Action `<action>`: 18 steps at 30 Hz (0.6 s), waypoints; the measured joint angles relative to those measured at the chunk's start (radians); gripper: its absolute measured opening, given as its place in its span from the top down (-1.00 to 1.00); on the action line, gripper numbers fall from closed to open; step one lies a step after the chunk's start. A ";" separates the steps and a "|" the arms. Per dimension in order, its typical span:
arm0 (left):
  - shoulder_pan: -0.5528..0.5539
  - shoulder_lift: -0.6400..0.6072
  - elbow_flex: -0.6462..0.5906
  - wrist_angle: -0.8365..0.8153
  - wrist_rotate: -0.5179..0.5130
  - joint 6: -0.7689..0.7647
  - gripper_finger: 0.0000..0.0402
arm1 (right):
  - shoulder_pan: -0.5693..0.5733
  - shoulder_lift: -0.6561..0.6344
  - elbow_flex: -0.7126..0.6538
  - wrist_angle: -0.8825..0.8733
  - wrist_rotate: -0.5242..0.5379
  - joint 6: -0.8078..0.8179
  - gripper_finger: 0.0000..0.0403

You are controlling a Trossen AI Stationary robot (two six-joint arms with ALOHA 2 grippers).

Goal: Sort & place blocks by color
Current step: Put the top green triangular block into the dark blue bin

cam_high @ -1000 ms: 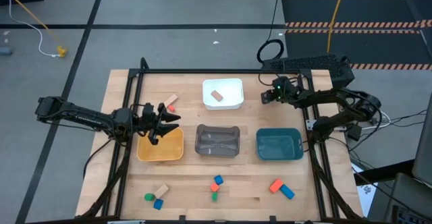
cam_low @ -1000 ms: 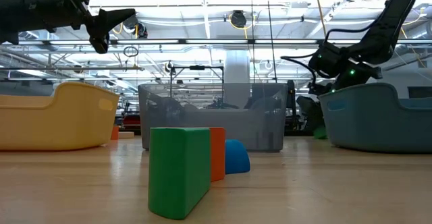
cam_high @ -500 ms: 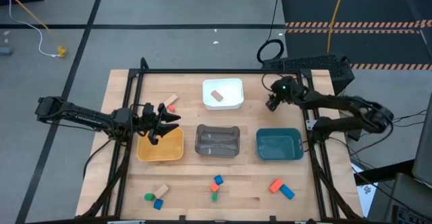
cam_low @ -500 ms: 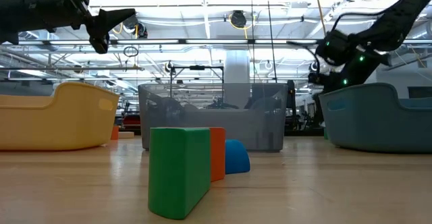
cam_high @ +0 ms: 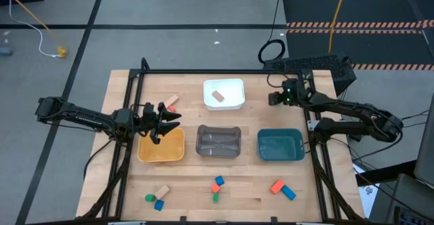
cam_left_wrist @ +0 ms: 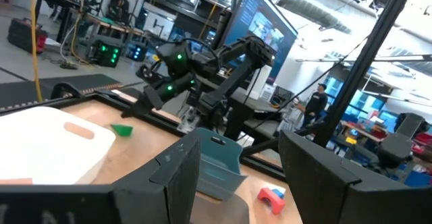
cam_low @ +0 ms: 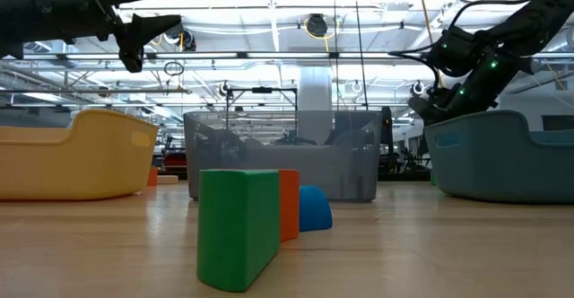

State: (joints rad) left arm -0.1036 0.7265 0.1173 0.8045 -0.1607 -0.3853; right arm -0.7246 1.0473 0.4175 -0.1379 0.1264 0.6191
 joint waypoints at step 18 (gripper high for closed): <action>0.004 0.000 0.000 -0.078 -0.035 0.011 0.00 | -0.112 -0.018 0.027 -0.196 -0.236 0.230 0.10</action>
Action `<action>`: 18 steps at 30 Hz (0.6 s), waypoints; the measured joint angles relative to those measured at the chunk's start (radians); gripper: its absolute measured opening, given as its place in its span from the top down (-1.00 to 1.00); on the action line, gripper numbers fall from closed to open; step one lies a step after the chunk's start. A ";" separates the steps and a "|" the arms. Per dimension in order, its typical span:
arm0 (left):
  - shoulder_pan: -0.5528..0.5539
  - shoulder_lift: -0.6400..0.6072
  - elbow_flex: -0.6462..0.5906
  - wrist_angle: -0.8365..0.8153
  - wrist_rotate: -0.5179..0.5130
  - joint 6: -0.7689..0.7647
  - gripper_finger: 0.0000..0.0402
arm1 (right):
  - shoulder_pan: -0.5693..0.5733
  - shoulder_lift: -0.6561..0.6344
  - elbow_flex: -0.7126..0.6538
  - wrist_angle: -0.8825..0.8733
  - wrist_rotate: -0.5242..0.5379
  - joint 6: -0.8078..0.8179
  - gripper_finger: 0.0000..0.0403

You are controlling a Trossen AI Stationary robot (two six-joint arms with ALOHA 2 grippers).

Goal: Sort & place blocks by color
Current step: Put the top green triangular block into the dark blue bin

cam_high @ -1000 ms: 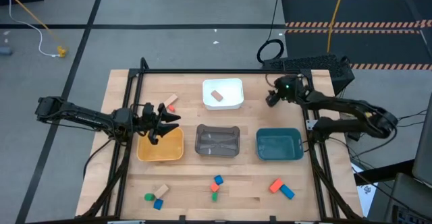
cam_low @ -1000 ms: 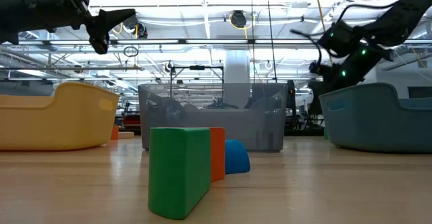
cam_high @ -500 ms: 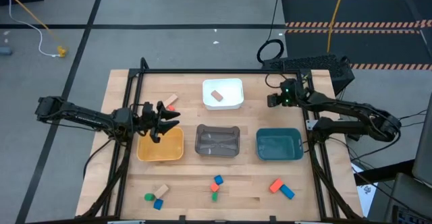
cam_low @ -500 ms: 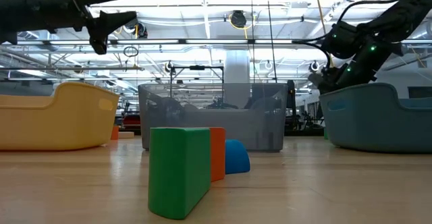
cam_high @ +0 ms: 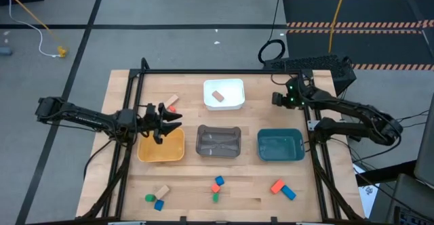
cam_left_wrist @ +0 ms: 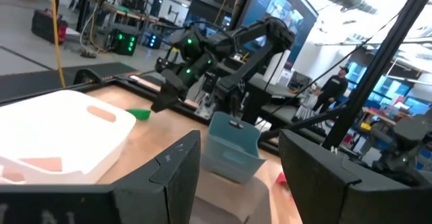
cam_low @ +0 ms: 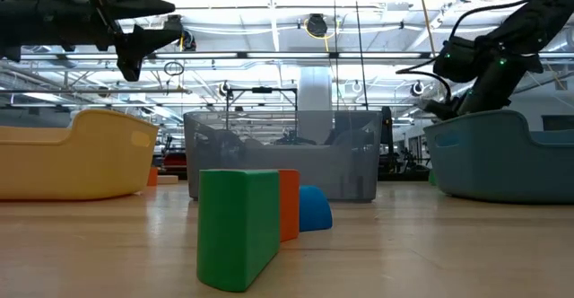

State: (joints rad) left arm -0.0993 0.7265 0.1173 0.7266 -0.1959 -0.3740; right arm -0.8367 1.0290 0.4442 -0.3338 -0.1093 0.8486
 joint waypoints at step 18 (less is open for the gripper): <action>0.093 0.000 0.000 0.000 0.022 0.054 0.00 | 0.051 0.076 0.070 -0.036 0.113 0.162 0.10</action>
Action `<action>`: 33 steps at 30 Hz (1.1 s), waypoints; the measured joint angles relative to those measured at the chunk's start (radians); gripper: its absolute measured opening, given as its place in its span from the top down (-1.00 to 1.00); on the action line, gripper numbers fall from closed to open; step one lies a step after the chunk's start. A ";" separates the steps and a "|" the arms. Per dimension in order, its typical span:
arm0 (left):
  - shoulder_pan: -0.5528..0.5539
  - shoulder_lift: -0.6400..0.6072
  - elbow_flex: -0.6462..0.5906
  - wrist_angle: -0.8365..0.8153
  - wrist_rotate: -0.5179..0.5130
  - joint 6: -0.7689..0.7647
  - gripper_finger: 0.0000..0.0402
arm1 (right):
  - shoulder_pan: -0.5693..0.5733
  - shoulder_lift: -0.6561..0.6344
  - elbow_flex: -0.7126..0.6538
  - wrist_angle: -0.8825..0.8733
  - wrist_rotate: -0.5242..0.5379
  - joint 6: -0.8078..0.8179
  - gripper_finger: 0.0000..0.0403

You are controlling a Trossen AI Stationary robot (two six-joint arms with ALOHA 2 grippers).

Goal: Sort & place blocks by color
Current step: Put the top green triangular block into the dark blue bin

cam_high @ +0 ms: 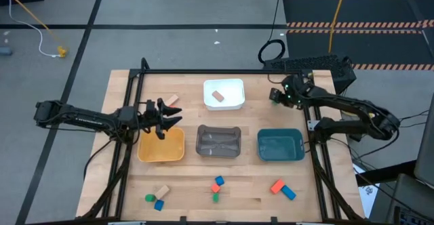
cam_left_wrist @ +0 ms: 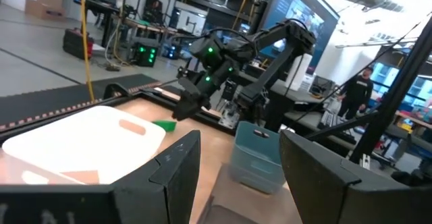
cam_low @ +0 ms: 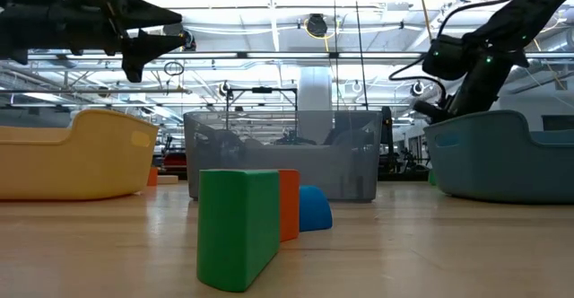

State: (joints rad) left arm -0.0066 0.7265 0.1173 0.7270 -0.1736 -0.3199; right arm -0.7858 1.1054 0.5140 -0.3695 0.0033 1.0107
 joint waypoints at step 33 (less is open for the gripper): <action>0.007 0.000 0.000 0.003 0.051 -0.061 0.00 | 0.150 0.094 -0.002 0.360 0.309 -0.173 0.10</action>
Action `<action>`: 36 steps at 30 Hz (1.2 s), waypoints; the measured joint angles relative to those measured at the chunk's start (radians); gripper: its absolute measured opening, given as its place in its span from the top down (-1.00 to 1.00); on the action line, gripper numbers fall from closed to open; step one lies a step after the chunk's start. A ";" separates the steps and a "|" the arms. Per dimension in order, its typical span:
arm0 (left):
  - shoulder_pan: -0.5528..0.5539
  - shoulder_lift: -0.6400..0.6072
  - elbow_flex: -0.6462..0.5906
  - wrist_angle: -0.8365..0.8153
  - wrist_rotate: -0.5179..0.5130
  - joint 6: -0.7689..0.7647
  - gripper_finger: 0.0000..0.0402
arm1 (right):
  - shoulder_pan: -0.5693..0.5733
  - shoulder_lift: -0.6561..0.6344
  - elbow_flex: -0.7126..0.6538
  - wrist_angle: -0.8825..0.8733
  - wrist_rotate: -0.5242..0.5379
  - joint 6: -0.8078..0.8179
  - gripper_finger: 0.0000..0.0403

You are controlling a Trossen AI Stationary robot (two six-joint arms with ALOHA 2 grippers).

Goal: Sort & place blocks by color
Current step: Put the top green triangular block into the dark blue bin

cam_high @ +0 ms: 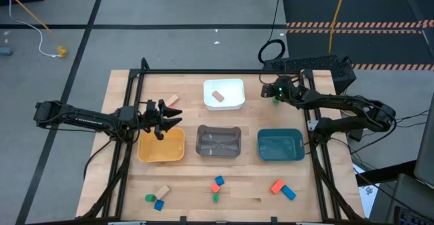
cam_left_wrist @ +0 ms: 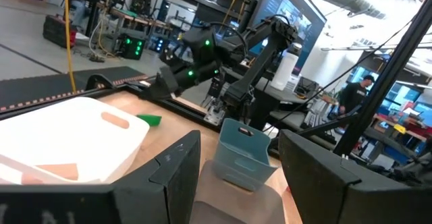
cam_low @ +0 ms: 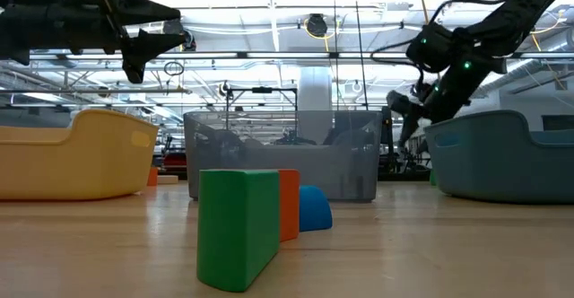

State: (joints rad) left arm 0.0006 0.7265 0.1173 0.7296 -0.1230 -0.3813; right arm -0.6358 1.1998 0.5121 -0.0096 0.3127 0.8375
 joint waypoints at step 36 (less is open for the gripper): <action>0.000 0.000 0.000 -0.002 0.000 0.007 0.00 | -0.077 -0.003 0.000 -0.035 0.039 -0.180 0.09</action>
State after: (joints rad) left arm 0.0006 0.7265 0.1173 0.7274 -0.1230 -0.3744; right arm -0.7129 1.1973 0.5125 -0.0446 0.3522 0.6576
